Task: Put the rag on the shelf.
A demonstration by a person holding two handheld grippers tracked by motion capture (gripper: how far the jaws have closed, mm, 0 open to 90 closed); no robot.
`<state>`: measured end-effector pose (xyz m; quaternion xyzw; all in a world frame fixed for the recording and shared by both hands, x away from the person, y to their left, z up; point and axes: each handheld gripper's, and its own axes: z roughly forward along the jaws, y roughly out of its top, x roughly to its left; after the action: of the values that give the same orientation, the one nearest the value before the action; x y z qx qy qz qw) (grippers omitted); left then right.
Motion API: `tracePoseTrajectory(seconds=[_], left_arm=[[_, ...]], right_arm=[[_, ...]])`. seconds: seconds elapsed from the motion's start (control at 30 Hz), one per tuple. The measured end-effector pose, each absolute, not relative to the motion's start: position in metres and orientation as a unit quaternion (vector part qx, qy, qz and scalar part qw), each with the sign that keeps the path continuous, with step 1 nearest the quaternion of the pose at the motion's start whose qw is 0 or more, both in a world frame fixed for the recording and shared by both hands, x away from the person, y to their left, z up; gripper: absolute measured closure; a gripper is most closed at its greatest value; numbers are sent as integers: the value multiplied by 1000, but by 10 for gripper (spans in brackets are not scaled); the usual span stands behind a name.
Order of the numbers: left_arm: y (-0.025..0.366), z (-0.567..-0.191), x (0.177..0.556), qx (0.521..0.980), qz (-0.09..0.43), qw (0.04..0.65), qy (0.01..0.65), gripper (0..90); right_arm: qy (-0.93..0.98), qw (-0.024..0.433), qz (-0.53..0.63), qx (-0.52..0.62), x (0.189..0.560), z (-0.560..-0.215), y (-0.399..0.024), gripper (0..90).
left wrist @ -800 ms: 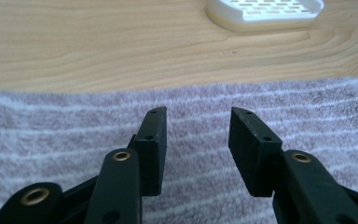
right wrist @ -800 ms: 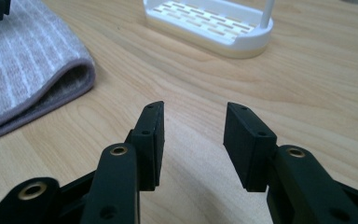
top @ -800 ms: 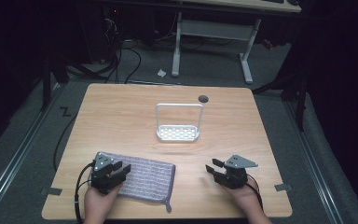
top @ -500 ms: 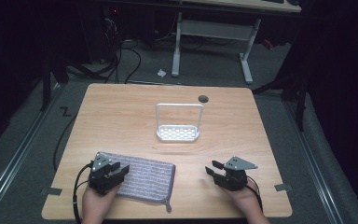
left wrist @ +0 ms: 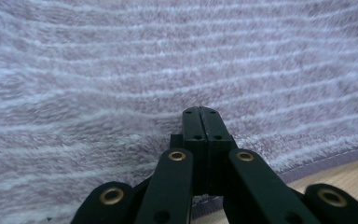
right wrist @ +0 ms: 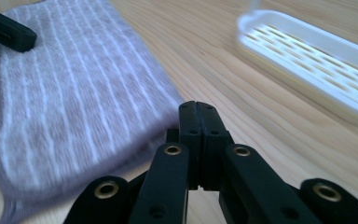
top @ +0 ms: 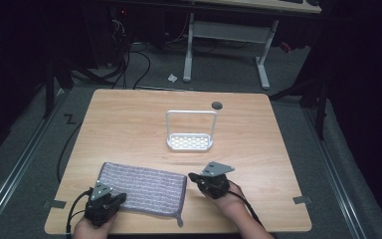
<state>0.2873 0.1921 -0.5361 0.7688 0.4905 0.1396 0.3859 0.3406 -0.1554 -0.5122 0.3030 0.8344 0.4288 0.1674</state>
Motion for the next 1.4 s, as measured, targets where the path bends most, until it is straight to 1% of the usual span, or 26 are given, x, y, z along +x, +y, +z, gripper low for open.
tracePoseTrajectory(seconds=[0.03, 0.07, 0.1, 0.2, 0.23, 0.37, 0.5, 0.53, 0.57, 0.6, 0.63, 0.67, 0.73, 0.77, 0.83, 0.87, 0.97, 1.0, 1.03, 1.07, 1.13, 1.2, 1.23, 1.27, 1.33, 1.4], left_arm=[[193, -536, 289, 768, 135, 387, 491, 900], [193, -538, 292, 768, 132, 389, 490, 900], [193, -538, 294, 768, 131, 391, 491, 900], [191, -538, 297, 766, 130, 394, 491, 900], [189, -539, 299, 765, 129, 396, 491, 900], [175, -539, 309, 773, 129, 397, 478, 899], [146, -539, 316, 791, 120, 403, 445, 900], [146, -539, 316, 791, 120, 403, 445, 899], [130, -539, 321, 796, 108, 409, 432, 899], [130, -539, 321, 796, 108, 409, 432, 899], [113, -540, 325, 805, 103, 413, 414, 899], [113, -540, 325, 805, 103, 413, 414, 899], [98, -539, 329, 815, 112, 408, 395, 900], [90, -539, 332, 817, 104, 413, 389, 899], [87, -540, 333, 817, 94, 418, 387, 899], [83, -541, 333, 818, 95, 421, 380, 899], [82, -540, 332, 816, 96, 421, 384, 899], [82, -539, 331, 815, 101, 420, 387, 835], [85, -535, 324, 807, 106, 428, 393, 784], [85, -535, 324, 807, 106, 428, 393, 755], [92, -530, 311, 796, 97, 450, 394, 750], [91, -531, 305, 800, 76, 448, 391, 754], [91, -531, 305, 800, 76, 448, 391, 766], [87, -533, 301, 810, 68, 441, 381, 777], [81, -537, 301, 824, 75, 423, 370, 805], [80, -539, 303, 822, 73, 423, 373, 818]], right_arm=[[834, 167, 429, 303, 341, -512, -155, 900], [844, 160, 418, 295, 347, -517, -140, 900], [849, 158, 411, 293, 349, -521, -135, 900], [853, 150, 403, 294, 352, -527, -130, 900], [865, 154, 380, 290, 350, -534, -130, 900], [864, 144, 381, 297, 334, -537, -148, 900], [854, 143, 385, 319, 296, -539, -177, 900], [851, 142, 388, 324, 287, -539, -185, 900], [847, 138, 389, 336, 278, -539, -193, 900], [847, 138, 389, 336, 278, -539, -193, 900], [839, 141, 387, 355, 265, -539, -206, 898], [836, 142, 387, 361, 261, -539, -209, 895], [834, 141, 388, 367, 257, -539, -213, 886], [828, 144, 393, 374, 251, -536, -219, 866], [824, 145, 400, 374, 250, -534, -220, 856], [819, 159, 412, 367, 254, -524, -221, 852], [820, 167, 413, 359, 269, -513, -217, 853], [825, 180, 406, 349, 291, -507, -207, 859], [829, 185, 400, 345, 304, -505, -201, 866], [829, 182, 401, 344, 317, -504, -194, 872], [832, 180, 393, 347, 342, -505, -180, 889], [839, 175, 380, 349, 361, -508, -167, 900], [842, 175, 374, 348, 368, -511, -161, 900], [845, 169, 371, 346, 374, -514, -156, 900], [853, 164, 358, 342, 382, -520, -148, 900], [860, 157, 345, 340, 385, -526, -145, 900]])
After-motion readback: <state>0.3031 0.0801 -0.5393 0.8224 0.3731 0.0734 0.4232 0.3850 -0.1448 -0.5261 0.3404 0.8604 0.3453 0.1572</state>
